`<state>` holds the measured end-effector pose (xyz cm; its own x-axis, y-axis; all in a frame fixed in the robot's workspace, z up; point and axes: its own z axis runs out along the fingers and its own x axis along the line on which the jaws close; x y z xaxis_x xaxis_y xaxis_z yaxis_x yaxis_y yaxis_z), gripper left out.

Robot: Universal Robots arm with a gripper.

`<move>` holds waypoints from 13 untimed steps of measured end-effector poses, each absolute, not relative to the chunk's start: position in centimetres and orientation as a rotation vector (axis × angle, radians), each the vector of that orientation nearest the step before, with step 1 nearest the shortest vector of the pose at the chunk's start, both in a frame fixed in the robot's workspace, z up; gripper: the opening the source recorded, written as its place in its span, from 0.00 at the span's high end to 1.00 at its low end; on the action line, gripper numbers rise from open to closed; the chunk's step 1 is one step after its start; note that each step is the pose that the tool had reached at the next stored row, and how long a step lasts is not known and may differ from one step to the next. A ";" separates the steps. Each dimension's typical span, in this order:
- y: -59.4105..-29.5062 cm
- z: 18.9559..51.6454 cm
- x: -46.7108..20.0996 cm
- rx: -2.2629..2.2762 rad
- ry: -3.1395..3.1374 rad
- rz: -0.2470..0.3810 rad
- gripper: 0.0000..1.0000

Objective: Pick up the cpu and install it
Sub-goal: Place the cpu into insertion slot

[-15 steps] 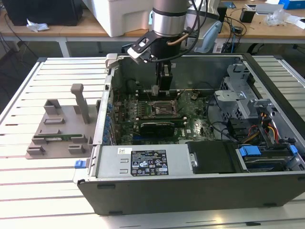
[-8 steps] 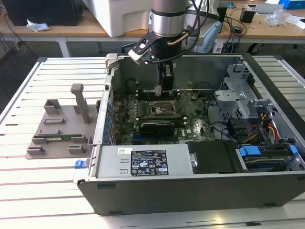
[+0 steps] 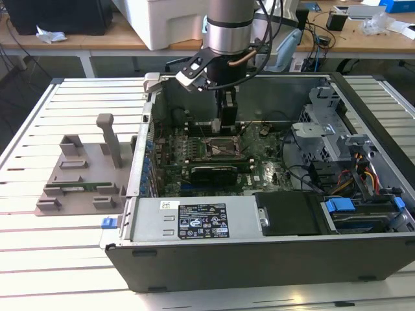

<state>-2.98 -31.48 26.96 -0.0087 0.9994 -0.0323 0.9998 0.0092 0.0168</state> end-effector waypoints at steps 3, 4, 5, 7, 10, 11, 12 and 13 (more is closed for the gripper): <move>-31.5 26.6 -3.0 2.187 2.207 -0.017 0.45; -31.5 26.5 -3.0 2.187 2.207 -0.017 0.45; -31.5 26.5 -3.0 2.187 2.207 -0.017 0.45; -31.5 26.2 -3.0 2.187 2.207 -0.017 0.45; -31.5 25.9 -3.0 2.187 2.207 -0.017 0.45; -31.5 25.8 -3.0 2.187 2.207 -0.017 0.45; -31.5 25.7 -3.0 2.187 2.207 -0.017 0.45; -31.5 25.6 -3.0 2.187 2.207 -0.017 0.45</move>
